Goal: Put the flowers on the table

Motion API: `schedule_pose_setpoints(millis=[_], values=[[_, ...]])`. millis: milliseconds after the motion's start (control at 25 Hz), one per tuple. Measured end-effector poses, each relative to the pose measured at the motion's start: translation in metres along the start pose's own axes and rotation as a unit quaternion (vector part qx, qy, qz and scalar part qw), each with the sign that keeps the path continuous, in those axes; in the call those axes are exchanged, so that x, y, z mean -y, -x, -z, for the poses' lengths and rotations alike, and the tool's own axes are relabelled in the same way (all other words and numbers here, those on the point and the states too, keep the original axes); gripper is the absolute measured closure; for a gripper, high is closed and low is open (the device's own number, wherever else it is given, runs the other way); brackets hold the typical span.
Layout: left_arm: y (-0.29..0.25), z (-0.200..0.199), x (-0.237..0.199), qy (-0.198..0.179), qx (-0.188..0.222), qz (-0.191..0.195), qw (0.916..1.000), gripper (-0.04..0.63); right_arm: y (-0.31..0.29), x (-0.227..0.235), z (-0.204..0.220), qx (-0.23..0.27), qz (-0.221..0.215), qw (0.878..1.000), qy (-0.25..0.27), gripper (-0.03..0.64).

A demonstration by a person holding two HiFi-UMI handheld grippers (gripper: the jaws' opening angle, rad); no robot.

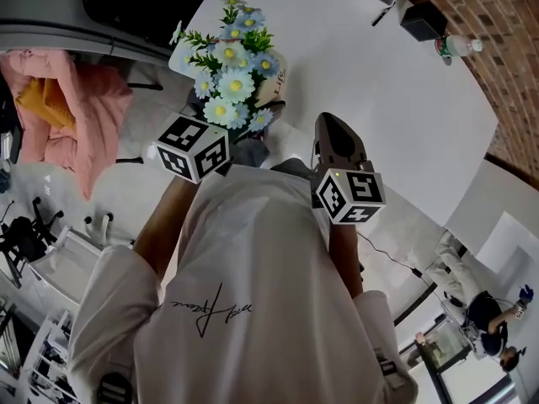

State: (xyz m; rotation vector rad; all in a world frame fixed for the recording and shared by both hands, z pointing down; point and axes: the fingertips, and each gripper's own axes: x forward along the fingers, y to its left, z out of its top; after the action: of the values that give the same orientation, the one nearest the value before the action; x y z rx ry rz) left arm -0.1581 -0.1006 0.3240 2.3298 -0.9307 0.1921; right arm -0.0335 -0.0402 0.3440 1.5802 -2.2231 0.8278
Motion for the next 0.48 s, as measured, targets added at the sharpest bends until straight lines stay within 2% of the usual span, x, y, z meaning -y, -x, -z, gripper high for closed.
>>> schedule_pose_setpoints(millis=[240,480], values=[[-0.003,0.002,-0.007,-0.012,-0.008,0.01,0.9999,0.04,-0.009,-0.005,0.014,-0.01,-0.009,1.0,0.003,0.592],[-0.006,0.005,-0.011,-0.017,-0.005,0.001,0.9998,0.041,-0.015,-0.008,0.021,-0.006,-0.016,1.0,-0.001,0.592]])
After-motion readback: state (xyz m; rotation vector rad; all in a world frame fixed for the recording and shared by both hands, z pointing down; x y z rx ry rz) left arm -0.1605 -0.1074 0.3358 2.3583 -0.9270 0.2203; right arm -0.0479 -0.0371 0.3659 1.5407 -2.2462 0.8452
